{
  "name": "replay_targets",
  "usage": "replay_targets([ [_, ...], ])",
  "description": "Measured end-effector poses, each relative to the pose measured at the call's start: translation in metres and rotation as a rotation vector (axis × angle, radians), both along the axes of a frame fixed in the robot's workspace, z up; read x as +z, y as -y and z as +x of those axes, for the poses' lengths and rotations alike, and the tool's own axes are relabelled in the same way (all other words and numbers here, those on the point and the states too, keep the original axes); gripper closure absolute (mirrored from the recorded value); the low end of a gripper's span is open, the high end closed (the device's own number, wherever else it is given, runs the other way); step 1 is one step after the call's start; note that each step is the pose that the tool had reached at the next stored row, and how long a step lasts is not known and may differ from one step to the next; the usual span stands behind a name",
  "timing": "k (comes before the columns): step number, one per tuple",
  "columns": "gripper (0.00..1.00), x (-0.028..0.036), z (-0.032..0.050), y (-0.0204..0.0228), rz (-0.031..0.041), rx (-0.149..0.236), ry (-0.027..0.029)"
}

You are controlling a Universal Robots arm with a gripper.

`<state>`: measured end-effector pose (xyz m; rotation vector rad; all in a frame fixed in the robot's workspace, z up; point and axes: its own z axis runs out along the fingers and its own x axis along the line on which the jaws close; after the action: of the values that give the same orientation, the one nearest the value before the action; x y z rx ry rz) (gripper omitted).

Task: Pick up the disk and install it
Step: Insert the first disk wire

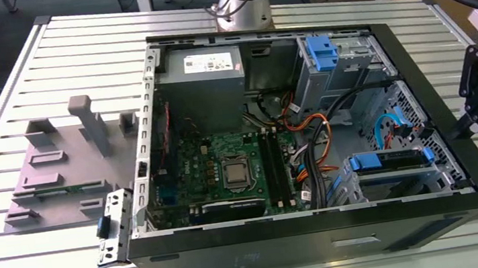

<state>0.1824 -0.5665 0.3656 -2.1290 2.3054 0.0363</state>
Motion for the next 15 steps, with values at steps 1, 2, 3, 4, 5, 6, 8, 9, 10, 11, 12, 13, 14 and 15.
replay_targets([
  [1, 0.89, 0.0, 0.0006, 0.0, 0.0, 0.0, 0.0],
  [2, 0.89, 0.0, 0.0011, 0.0, 0.0, 0.0, 0.0],
  [3, 0.89, 0.0001, 0.0018, 0.0, -0.0001, 0.0, 0.0],
  [4, 0.89, 0.0, 0.0026, 0.0, 0.0, 0.0, 0.0],
  [5, 0.89, 0.0001, 0.0033, 0.0, -0.0001, 0.0, 0.0],
  [6, 0.89, 0.0001, 0.004, 0.0, -0.0001, 0.0, 0.0],
  [8, 0.89, 0.0, 0.0052, 0.0, 0.0, 0.0, 0.0],
  [9, 0.89, 0.0, 0.0058, 0.0, 0.0, 0.0, 0.0],
  [10, 0.89, 0.0, 0.0064, 0.0, 0.0, 0.0, 0.0],
  [11, 0.89, 0.0, 0.007, 0.0, -0.0001, 0.0, 0.0],
  [12, 0.89, 0.0, 0.0077, 0.0, 0.0, 0.0, 0.0],
  [13, 0.89, 0.0, 0.0084, 0.0, 0.0, 0.0, 0.0],
  [14, 0.89, 0.0, 0.0091, 0.0, 0.0, 0.0, 0.0],
  [15, 0.89, 0.0001, 0.0099, 0.0, -0.0001, 0.0, 0.0],
])
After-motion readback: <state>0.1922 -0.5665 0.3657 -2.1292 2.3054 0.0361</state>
